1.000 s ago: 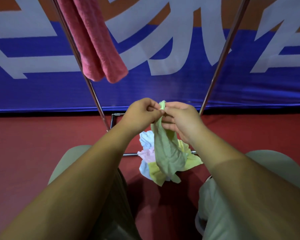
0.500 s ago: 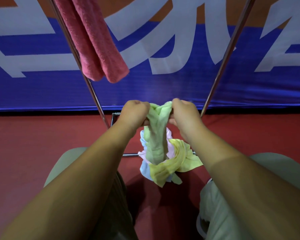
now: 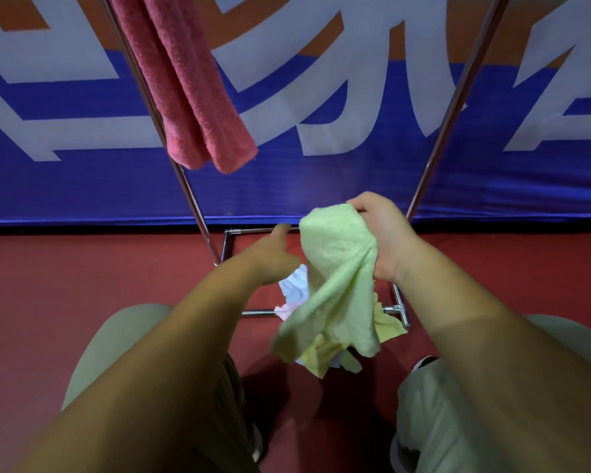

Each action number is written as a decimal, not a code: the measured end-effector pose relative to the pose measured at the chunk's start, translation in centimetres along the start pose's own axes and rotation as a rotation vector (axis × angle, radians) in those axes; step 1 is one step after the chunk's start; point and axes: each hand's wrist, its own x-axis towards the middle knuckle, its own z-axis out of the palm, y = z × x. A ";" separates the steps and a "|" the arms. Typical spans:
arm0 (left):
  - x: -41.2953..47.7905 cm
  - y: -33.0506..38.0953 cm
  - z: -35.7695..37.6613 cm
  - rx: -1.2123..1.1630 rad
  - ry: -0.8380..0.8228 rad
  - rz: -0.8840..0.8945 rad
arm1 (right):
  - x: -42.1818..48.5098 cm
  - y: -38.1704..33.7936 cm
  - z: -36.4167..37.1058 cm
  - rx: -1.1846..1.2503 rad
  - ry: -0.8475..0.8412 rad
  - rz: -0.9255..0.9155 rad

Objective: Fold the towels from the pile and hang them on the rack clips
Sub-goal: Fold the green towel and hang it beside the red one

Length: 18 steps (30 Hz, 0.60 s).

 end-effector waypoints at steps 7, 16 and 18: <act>-0.4 1.0 -0.7 -0.147 0.050 0.156 | -1.3 -0.2 0.6 -0.279 -0.095 -0.031; 1.0 0.1 -2.5 0.048 0.307 0.004 | 1.0 0.4 -1.7 -1.125 0.390 -0.449; 1.0 -0.4 -2.7 0.238 0.261 -0.075 | 1.4 -0.1 -2.1 -1.084 0.595 -0.505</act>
